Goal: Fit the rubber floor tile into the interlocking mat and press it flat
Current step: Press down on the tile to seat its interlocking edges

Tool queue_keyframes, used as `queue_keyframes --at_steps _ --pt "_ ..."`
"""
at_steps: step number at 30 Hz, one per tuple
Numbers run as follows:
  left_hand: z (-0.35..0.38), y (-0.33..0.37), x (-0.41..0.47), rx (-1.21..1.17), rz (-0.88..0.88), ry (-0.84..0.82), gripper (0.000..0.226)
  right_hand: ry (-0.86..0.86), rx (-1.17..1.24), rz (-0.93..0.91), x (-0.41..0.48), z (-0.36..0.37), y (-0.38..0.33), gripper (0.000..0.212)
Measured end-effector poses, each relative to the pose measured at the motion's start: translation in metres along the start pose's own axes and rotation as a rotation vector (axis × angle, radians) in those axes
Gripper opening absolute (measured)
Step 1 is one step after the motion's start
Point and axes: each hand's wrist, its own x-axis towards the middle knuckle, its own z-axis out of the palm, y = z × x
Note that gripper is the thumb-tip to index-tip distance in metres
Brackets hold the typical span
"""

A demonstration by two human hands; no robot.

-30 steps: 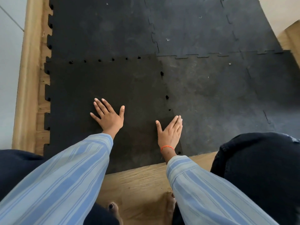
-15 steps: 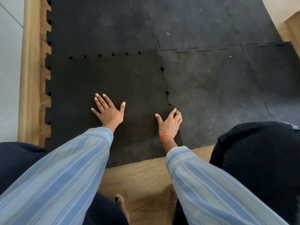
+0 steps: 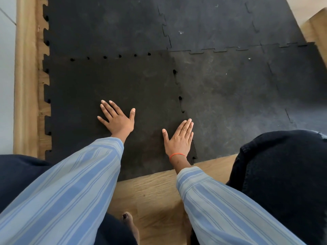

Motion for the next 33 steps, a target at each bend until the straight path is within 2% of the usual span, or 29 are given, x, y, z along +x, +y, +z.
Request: queue_keyframes --at_steps 6,11,16,28,33 --pt "0.000 0.004 0.001 0.005 0.036 -0.051 0.097 -0.043 -0.012 -0.003 0.004 -0.001 0.003 0.091" --pt "0.003 0.011 -0.005 0.023 0.089 -0.046 0.096 0.024 -0.002 -0.039 -0.003 0.002 0.012 0.086" --pt "0.008 0.019 -0.010 0.036 0.094 -0.011 0.096 0.120 0.043 0.151 -0.044 0.020 0.033 0.083" --pt "0.017 0.025 -0.010 0.027 0.053 0.045 0.097 0.027 0.074 0.155 -0.037 0.021 0.035 0.084" --pt "0.016 0.028 -0.010 0.015 0.050 0.047 0.097 0.054 0.096 0.161 -0.035 0.025 0.035 0.087"
